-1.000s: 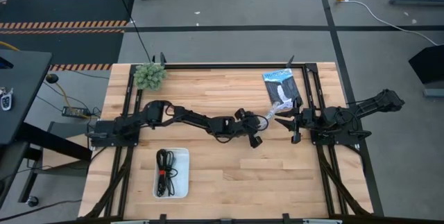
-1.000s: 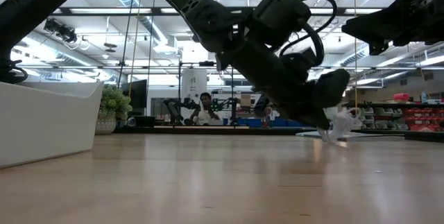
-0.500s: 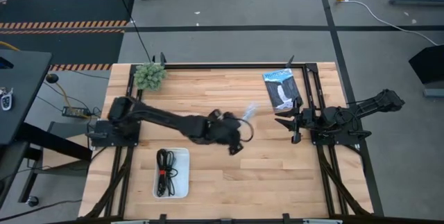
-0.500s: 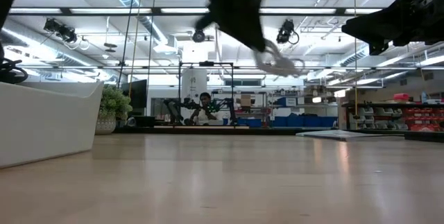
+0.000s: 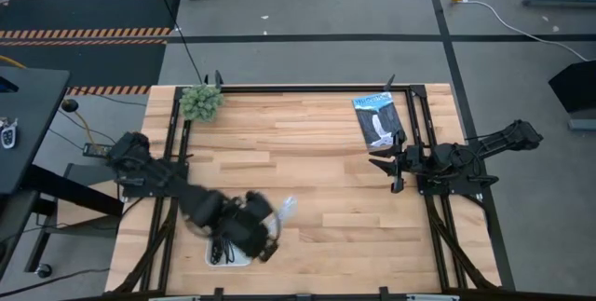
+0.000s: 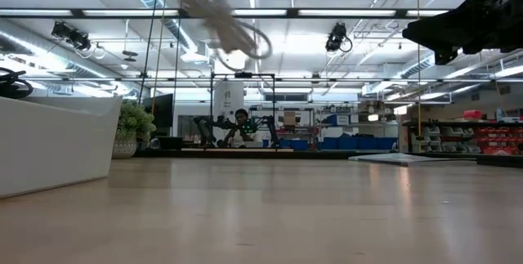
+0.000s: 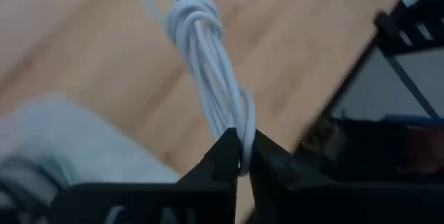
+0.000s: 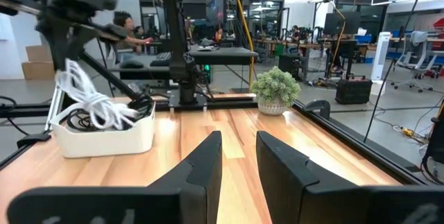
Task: Pick and place USB-C Cables
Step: Put the white USB cable into the white bin, then return to Home Position
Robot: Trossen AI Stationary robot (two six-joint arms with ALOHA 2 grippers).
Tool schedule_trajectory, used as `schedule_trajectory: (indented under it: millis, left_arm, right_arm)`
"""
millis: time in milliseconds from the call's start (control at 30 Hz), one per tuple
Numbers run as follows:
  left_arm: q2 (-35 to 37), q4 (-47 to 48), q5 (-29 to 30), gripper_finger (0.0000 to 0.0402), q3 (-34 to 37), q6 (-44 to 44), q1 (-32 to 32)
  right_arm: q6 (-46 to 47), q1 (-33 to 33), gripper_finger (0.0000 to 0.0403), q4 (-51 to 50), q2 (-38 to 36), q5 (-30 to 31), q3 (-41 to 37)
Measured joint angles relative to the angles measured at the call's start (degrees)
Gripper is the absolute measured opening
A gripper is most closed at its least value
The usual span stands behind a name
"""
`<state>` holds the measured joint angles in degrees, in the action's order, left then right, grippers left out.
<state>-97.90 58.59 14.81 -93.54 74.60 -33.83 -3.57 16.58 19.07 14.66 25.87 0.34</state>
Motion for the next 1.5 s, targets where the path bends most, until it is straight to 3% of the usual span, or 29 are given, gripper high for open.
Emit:
schedule_trajectory:
  millis: [267,567,1033,1367,1500]
  left_arm:
    - [0.99,6.69,-3.2,0.0029,0.0,18.32,-11.88]
    - [0.79,17.97,1.62,0.0032,0.22,35.91,-17.69]
    - [-6.7,17.88,0.77,0.0053,0.22,29.45,-15.5]
    - [-8.25,16.48,-2.35,0.0167,-0.16,27.62,-14.35]
    - [-7.31,17.94,-3.78,0.0193,-2.36,23.89,-12.49]
  right_arm:
    - [0.0,0.0,0.0096,0.74,-0.02,0.0,0.0]
    - [0.0,0.0,0.0096,0.63,-0.02,0.0,0.02]
    - [0.0,0.0,0.0096,0.66,-0.02,0.0,0.01]
    - [0.0,0.0,0.0096,0.63,-0.02,0.0,0.02]
    - [0.0,0.0,0.0096,0.68,-0.02,0.0,0.02]
